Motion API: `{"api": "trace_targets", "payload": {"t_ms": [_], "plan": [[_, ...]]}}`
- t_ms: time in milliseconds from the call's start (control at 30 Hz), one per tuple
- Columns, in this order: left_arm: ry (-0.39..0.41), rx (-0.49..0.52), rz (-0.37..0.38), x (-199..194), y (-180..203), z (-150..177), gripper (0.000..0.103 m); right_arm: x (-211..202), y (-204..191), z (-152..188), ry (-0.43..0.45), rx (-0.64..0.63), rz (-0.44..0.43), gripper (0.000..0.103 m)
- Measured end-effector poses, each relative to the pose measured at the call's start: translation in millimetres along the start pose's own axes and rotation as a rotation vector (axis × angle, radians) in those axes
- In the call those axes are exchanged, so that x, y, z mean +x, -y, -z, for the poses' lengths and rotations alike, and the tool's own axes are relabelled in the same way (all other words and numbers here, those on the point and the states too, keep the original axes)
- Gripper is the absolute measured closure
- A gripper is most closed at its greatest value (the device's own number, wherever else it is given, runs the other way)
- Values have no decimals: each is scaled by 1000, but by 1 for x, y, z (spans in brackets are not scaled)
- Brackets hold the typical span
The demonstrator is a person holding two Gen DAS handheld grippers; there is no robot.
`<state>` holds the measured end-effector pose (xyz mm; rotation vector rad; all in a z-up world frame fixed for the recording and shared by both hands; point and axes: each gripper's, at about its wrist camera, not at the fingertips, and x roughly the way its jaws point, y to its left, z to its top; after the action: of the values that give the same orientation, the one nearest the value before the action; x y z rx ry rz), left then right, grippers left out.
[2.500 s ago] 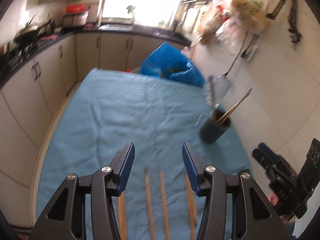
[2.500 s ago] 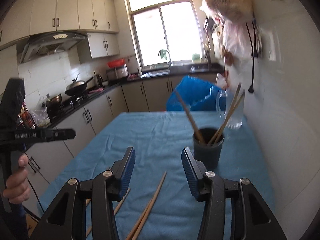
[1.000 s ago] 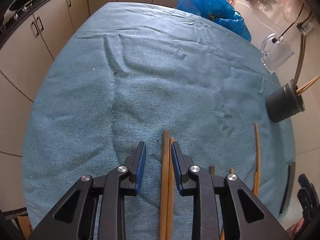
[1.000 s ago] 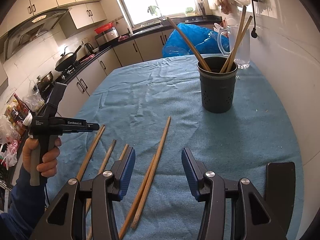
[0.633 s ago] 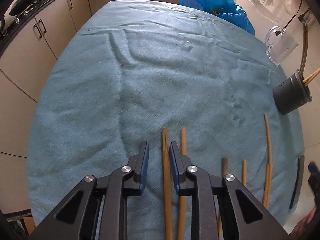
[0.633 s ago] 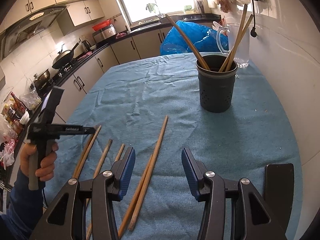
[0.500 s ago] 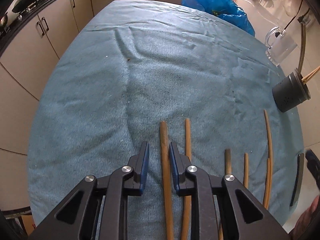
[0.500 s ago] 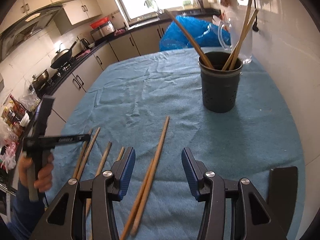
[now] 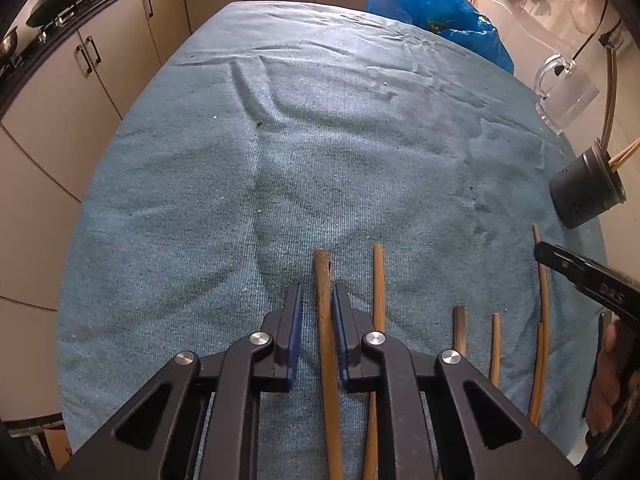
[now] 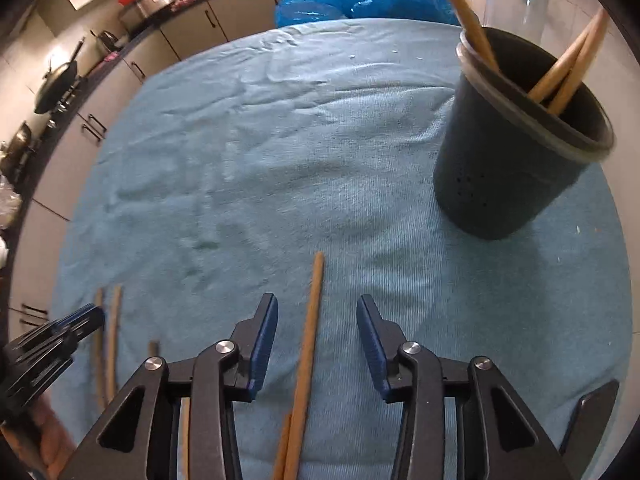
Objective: Organize utensils
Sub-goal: 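Close the left tool on a chopstick while the right tool grasps another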
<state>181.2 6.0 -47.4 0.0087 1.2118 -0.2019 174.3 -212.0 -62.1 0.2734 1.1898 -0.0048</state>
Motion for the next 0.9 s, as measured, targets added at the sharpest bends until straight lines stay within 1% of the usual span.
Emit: {"api": "trace_targets", "payload": {"t_ms": [100, 133, 167, 200, 267, 333, 400, 467, 533, 567, 700, 833, 900], "plan": [[4, -2, -12, 1, 0, -1, 95, 4, -7, -5, -1, -37, 62, 65], [3, -4, -10, 1, 0, -2, 95, 5, -10, -5, -5, -51, 82, 74], [3, -10, -7, 1, 0, -2, 95, 6, -13, -6, -6, -78, 118, 88], [1, -13, -6, 1, -1, -2, 95, 6, -18, -5, -7, -112, 140, 93], [2, -11, -10, 1, 0, -2, 96, 6, -22, -4, -12, -126, 145, 96], [9, -19, 13, -1, -2, -2, 96, 4, -21, -4, -10, -126, 133, 97], [33, -27, 33, -7, -4, -1, 96, -5, -14, -2, 15, -91, 34, 97], [74, -35, 45, -20, -6, 0, 96, -19, -10, 1, 63, -74, -6, 97], [128, -40, 64, -40, -6, 1, 96, -44, -6, 7, 143, -71, -67, 97], [165, -38, 71, -53, -5, 3, 96, -53, -5, 10, 171, -70, -84, 97], [260, -32, 79, -94, 3, 9, 96, -102, -1, 24, 326, -81, -165, 97], [346, -8, 83, -134, 15, 16, 96, -140, -4, 41, 447, -105, -204, 97], [368, 2, 94, -146, 20, 20, 96, -156, -6, 55, 500, -118, -222, 97]]}}
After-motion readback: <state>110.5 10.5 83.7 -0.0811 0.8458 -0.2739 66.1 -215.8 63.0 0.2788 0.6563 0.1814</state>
